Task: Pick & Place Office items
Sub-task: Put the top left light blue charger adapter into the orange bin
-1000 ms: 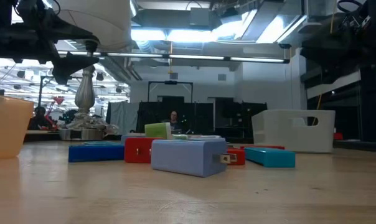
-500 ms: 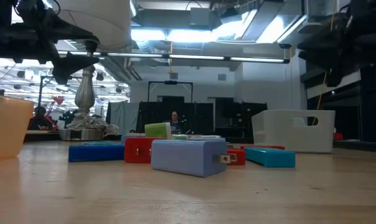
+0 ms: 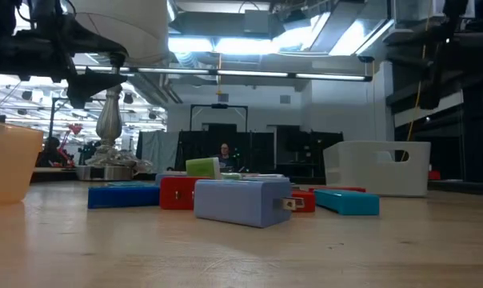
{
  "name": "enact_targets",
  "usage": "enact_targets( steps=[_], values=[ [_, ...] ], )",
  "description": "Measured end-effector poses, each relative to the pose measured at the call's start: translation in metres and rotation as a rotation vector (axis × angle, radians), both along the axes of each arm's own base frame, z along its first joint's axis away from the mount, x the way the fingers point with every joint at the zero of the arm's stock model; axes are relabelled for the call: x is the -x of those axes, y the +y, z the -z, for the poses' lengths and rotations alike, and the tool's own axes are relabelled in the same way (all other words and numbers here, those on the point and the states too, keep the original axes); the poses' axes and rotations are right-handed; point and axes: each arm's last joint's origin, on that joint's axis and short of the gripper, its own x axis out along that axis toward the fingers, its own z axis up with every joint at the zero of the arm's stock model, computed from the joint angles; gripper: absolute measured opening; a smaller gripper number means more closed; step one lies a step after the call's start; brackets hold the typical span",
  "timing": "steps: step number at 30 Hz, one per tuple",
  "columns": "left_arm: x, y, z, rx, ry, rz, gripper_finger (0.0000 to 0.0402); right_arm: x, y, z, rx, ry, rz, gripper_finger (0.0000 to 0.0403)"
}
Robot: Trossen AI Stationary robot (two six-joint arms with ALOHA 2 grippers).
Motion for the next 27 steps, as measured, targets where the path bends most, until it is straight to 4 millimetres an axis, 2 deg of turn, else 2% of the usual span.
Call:
enact_targets(
  steps=[7,12,15,21,27],
  values=[
    [0.003,0.002,-0.013,0.005,-0.136,-0.067,0.0306,0.005,0.000,-0.024,-0.010,-0.202,-0.025,0.0101],
    [0.007,0.002,-0.026,0.020,-0.282,-0.062,0.0306,-0.008,0.001,-0.069,0.056,-0.140,0.014,0.0101],
    [0.010,0.002,-0.032,0.026,-0.363,-0.051,0.0306,-0.030,0.004,-0.108,0.151,-0.075,0.024,0.0101],
    [0.013,0.002,-0.037,0.013,-0.410,-0.072,0.0306,-0.093,0.010,-0.178,0.480,0.151,0.173,0.0100],
    [0.016,0.006,-0.038,0.091,-0.452,-0.195,0.0306,-0.137,0.013,-0.234,0.691,0.261,0.314,0.0100]
  ],
)
